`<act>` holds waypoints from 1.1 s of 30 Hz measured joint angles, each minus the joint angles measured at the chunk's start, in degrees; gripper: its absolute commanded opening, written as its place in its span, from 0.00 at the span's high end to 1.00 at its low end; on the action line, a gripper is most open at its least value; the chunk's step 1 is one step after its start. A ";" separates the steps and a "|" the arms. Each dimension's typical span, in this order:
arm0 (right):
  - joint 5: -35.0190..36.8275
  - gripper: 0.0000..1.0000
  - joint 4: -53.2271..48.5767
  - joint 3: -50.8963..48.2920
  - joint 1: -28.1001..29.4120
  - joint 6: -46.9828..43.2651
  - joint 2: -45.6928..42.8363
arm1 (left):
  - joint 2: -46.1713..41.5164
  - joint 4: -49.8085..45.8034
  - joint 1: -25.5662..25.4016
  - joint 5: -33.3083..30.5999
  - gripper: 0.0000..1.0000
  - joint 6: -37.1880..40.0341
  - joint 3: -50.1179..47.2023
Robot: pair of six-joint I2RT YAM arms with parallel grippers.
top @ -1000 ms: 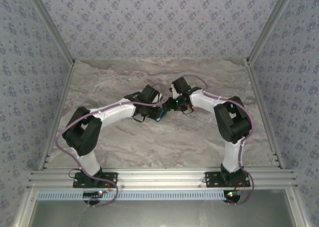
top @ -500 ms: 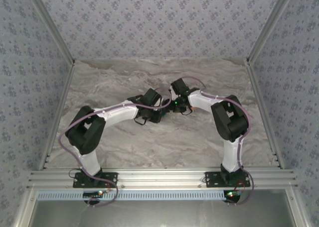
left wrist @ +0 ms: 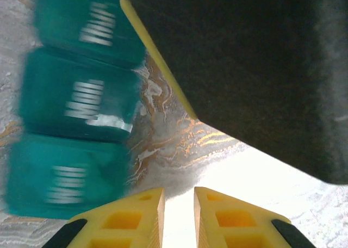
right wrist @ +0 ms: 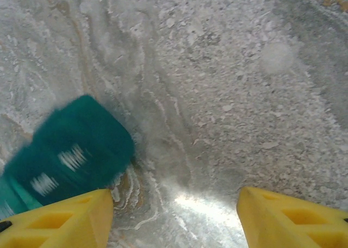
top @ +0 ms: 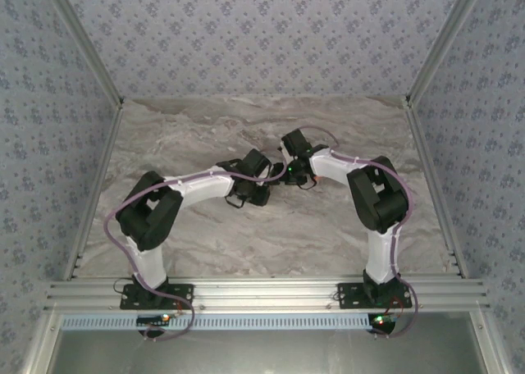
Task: Sort the pills into containers
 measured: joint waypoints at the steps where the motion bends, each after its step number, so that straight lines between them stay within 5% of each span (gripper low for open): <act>1: 0.00 0.34 0.02 0.00 -0.07 0.13 0.07 | 0.31 -0.13 0.00 0.00 0.80 0.00 0.28; 21: -1.55 0.34 -1.86 1.77 -1.11 0.46 -1.20 | -5.70 -3.13 1.79 0.39 0.79 1.33 4.04; 23: -1.57 0.34 -2.54 2.84 -1.64 0.44 -1.73 | -7.63 -3.28 3.74 0.61 0.81 1.62 5.14; 27: -1.97 0.34 -3.30 6.27 -2.23 0.17 -1.81 | -8.22 -5.68 9.31 1.51 1.00 3.15 7.91; 33: -2.25 0.34 -3.67 10.12 -1.86 -0.22 -0.17 | -3.67 -10.25 12.92 2.36 1.00 5.16 9.97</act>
